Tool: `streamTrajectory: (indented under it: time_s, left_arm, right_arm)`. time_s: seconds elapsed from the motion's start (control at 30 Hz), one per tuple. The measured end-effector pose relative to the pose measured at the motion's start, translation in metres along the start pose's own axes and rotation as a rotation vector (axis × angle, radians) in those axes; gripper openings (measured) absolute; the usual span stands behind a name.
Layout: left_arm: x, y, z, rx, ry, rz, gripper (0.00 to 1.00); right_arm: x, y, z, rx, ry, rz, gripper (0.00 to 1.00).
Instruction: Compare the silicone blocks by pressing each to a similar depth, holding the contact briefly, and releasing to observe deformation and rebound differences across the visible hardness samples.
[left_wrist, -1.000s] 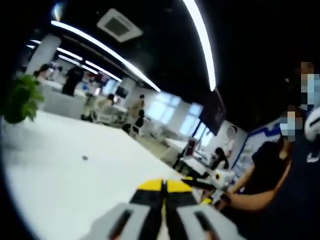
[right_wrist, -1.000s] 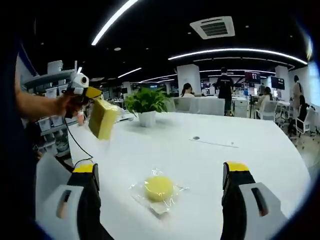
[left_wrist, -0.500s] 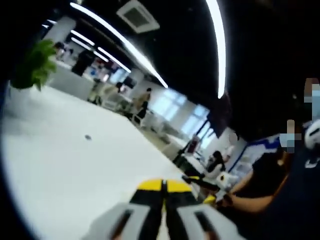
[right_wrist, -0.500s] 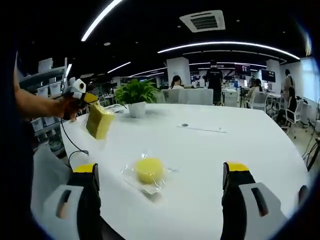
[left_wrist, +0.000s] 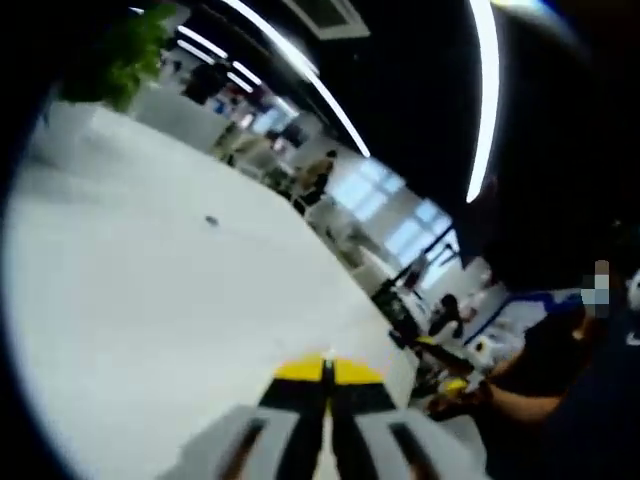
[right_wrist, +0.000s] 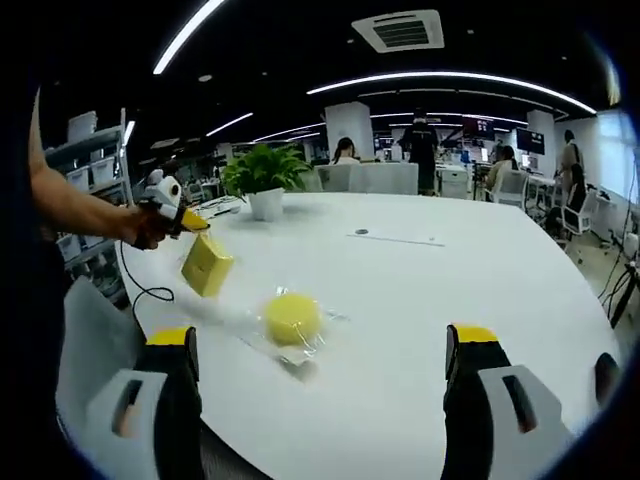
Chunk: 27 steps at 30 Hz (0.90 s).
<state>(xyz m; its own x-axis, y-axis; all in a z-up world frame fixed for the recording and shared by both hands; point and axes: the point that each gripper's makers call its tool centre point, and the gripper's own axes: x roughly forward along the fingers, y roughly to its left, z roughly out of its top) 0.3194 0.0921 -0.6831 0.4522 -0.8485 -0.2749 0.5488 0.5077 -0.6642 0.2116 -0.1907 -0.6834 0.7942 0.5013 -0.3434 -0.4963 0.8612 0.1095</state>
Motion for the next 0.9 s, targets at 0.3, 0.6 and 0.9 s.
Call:
streamTrajectory:
  time_s: [0.3, 0.6, 0.9]
  left_arm:
    - [0.009, 0.068, -0.012, 0.298, 0.069, 0.224, 0.00]
    - [0.020, 0.101, -0.021, 0.360, 0.126, 0.284, 0.00]
    - [0.031, 0.106, -0.038, 0.487, 0.203, 0.327, 0.00]
  right_arm:
    - [0.001, -0.002, -0.008, 0.013, 0.026, -0.005, 0.97]
    - [0.006, -0.005, -0.011, 0.087, 0.015, -0.012, 0.97]
    - [0.008, -0.006, -0.013, 0.102, 0.018, -0.016, 0.97]
